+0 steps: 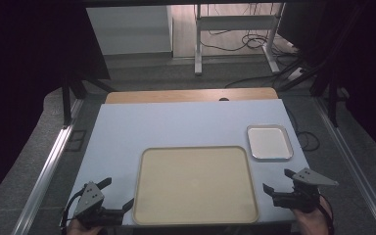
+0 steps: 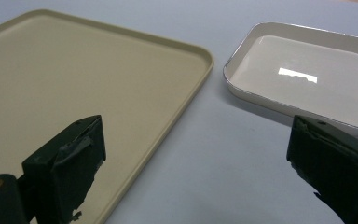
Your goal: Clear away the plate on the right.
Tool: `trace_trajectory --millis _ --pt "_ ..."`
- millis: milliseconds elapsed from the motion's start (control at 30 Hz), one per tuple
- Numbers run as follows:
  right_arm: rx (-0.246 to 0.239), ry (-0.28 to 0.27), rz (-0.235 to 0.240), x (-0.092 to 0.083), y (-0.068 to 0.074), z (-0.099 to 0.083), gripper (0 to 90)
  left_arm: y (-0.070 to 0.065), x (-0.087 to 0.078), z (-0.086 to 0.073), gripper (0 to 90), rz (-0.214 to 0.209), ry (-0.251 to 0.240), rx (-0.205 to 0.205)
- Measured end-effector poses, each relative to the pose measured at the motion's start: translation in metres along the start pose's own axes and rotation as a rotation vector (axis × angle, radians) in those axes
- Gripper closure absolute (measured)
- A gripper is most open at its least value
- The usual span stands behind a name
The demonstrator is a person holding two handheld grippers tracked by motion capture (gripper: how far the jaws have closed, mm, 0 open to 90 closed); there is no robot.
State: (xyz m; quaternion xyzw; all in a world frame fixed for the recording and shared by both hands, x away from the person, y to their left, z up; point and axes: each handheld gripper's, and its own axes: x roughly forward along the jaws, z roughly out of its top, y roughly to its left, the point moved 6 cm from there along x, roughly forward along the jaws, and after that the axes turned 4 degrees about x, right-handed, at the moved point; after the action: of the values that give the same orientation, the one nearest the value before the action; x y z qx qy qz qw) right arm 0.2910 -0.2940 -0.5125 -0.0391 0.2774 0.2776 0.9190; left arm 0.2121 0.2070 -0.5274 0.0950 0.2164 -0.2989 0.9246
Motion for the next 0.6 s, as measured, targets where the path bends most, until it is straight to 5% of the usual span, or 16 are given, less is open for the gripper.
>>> trace_trajectory --millis 600 --pt "0.047 0.007 0.008 0.014 -0.015 0.015 3.0 -0.001 0.000 0.000 0.1 0.001 0.002 0.004"
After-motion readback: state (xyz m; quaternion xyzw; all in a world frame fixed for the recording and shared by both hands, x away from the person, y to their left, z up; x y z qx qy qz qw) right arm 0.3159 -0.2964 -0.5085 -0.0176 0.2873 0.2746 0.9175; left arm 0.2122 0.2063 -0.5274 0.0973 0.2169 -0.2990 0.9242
